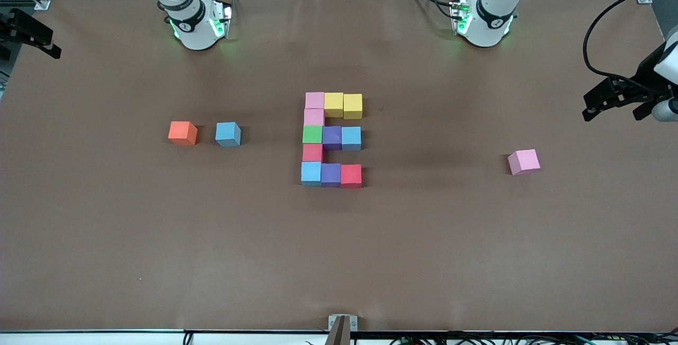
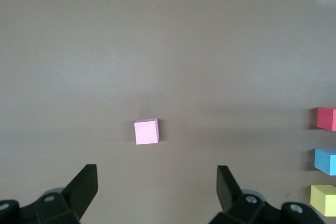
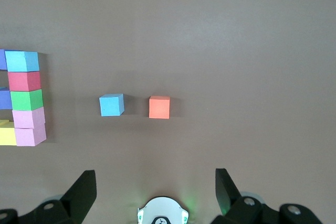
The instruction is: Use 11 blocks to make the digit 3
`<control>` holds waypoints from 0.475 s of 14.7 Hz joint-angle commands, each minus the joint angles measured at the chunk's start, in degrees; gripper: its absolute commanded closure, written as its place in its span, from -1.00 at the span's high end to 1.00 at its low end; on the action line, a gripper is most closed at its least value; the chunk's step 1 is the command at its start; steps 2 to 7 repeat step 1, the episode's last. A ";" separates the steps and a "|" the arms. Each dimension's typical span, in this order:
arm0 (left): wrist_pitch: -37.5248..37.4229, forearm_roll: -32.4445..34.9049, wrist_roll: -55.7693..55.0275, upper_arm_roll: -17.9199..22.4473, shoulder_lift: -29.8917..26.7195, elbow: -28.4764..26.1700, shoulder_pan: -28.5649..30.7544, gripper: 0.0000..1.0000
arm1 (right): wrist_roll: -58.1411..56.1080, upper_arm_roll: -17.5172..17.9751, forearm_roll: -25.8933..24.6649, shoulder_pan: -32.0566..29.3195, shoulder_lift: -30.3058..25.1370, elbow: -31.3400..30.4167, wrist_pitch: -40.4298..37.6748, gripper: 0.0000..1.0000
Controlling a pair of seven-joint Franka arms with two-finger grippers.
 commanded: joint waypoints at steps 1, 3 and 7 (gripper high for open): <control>-1.10 -1.08 0.48 0.28 -0.41 0.44 0.02 1.00 | 0.52 0.15 -0.75 0.25 -0.67 -0.71 0.32 1.00; -1.10 -1.08 0.48 0.28 -0.41 0.44 0.02 1.00 | 0.52 0.15 -0.75 0.25 -0.67 -0.71 0.32 1.00; -1.10 -1.08 0.48 0.28 -0.41 0.44 0.02 1.00 | 0.52 0.15 -0.75 0.25 -0.67 -0.71 0.32 1.00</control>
